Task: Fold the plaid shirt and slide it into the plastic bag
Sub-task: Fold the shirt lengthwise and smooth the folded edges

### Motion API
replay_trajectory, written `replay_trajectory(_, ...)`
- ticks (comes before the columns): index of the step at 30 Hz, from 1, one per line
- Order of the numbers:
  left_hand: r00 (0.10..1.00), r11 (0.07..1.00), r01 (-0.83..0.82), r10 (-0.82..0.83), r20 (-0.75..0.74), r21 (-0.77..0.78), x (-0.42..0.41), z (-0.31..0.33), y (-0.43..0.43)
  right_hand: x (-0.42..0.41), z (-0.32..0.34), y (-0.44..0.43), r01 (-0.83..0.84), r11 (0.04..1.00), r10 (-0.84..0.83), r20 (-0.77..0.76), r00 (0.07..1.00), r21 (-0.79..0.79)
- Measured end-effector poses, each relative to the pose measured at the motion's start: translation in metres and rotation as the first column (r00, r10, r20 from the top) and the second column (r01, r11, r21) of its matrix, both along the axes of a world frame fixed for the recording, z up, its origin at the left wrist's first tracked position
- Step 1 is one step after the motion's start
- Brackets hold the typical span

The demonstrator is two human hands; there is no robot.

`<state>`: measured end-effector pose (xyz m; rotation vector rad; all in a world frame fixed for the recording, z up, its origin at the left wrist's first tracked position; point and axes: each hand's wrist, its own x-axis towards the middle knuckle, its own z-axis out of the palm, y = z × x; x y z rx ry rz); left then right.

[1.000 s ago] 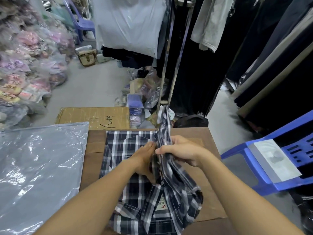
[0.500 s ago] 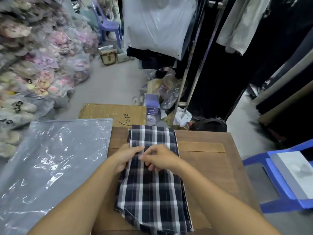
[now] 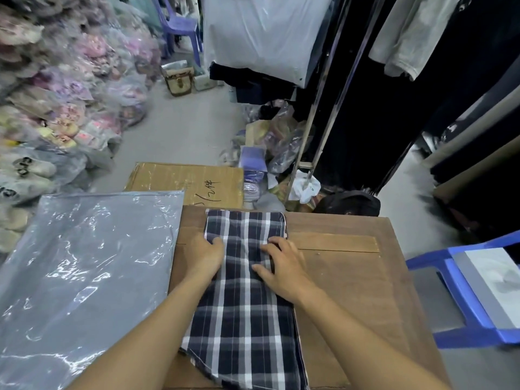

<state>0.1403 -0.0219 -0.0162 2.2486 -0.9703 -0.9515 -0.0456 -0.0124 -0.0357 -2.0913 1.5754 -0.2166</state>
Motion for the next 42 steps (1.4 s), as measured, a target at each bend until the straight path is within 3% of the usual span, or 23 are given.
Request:
replay_trajectory(2,0.908,0.988,0.145,-0.108,0.405,-0.062,-0.005,-0.003,0.003,0.001,0.001,-0.009,0.041,0.996,-0.035,0.081,0.996,-0.080)
replay_trajectory(4,0.733,0.891,0.429,-0.247,0.633,-0.149,-0.008,-0.010,-0.001,0.000,0.001,-0.023,0.132,0.967,-0.114,0.095,0.989,-0.220)
replay_trajectory(6,0.509,0.699,0.713,-0.456,0.730,-0.061,-0.009,-0.021,-0.012,0.000,-0.001,-0.037,0.142,0.959,-0.142,0.017,0.990,-0.244)
replay_trajectory(7,0.411,0.627,0.779,-0.533,0.739,0.019,-0.006,-0.028,-0.020,0.001,-0.003,-0.044,0.106,0.973,-0.118,-0.048,0.992,-0.207)
replay_trajectory(8,0.368,0.596,0.798,-0.598,0.712,0.089,-0.002,-0.033,-0.027,0.001,-0.006,-0.049,0.052,0.985,-0.071,-0.108,0.992,-0.165)
replay_trajectory(12,0.394,0.589,0.787,-0.707,0.587,0.182,0.013,-0.056,-0.042,0.008,-0.021,-0.058,-0.099,0.995,0.091,-0.213,0.973,-0.026)
replay_trajectory(16,0.432,0.614,0.776,-0.683,0.589,0.143,0.010,-0.065,-0.041,0.016,-0.037,-0.055,-0.110,0.993,0.088,-0.314,0.945,-0.053)
replay_trajectory(21,0.419,0.610,0.776,-0.687,0.594,0.158,0.012,-0.065,-0.043,0.013,-0.030,-0.048,-0.080,0.997,0.083,-0.232,0.969,0.022)
replay_trajectory(28,0.396,0.595,0.779,-0.713,0.578,0.200,0.011,-0.062,-0.043,0.003,-0.011,0.035,-0.069,0.991,0.083,-0.122,0.989,0.113)
replay_trajectory(32,0.378,0.585,0.779,-0.725,0.576,0.226,0.011,-0.061,-0.043,0.003,-0.015,0.084,-0.123,0.990,0.134,-0.215,0.967,0.065)
replay_trajectory(38,0.393,0.575,0.779,-0.759,0.518,0.251,0.010,-0.053,-0.047,0.002,-0.025,0.086,-0.153,0.988,0.151,-0.268,0.951,0.013)
replay_trajectory(42,0.448,0.585,0.784,-0.765,0.462,0.208,0.010,-0.042,-0.053,-0.003,-0.008,0.084,-0.098,0.993,0.106,-0.121,0.987,0.070)
